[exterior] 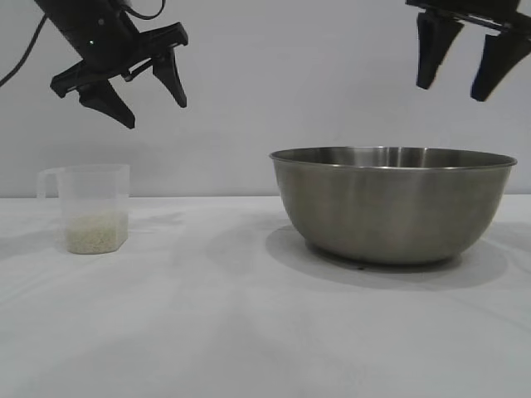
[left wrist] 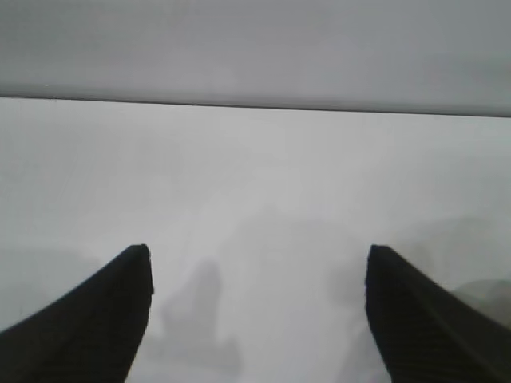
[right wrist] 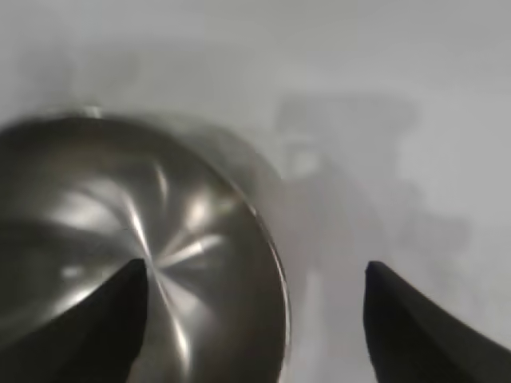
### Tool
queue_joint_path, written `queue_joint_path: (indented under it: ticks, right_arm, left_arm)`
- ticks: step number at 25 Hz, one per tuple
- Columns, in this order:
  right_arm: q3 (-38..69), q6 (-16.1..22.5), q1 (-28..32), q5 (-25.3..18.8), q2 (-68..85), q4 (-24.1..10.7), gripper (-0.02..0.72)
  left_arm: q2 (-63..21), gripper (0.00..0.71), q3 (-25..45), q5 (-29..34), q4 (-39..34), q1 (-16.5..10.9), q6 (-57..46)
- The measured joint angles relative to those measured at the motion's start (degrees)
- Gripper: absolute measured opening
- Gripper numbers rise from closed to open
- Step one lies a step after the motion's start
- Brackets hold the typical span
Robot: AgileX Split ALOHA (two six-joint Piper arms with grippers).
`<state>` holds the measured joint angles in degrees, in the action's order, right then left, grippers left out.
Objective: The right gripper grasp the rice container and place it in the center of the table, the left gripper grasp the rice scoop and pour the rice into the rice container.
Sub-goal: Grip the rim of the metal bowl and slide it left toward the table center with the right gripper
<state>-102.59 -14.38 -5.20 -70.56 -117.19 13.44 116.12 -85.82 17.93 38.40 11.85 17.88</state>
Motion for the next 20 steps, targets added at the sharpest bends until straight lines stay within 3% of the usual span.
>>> queue_joint_path:
  ticks: [4, 13, 17, 20]
  right_arm:
    - [4.77, 0.00, 0.00, 0.00, -0.12, 0.69, 0.480]
    - [6.55, 0.00, 0.00, 0.84, -6.92, 6.75, 0.480]
    - [6.63, 0.00, 0.00, 3.13, -8.67, 8.13, 0.324]
    - [6.63, -0.42, 0.00, 4.43, -8.70, 8.03, 0.150]
  left_arm:
    - [0.00, 0.486, 0.00, 0.00, 0.00, 0.00, 0.00]
    - [0.00, 0.486, 0.00, 0.00, 0.00, 0.00, -0.14]
    - [0.00, 0.486, 0.00, 0.00, 0.00, 0.00, -0.14]
    - [0.00, 0.486, 0.00, 0.00, 0.00, 0.00, -0.14]
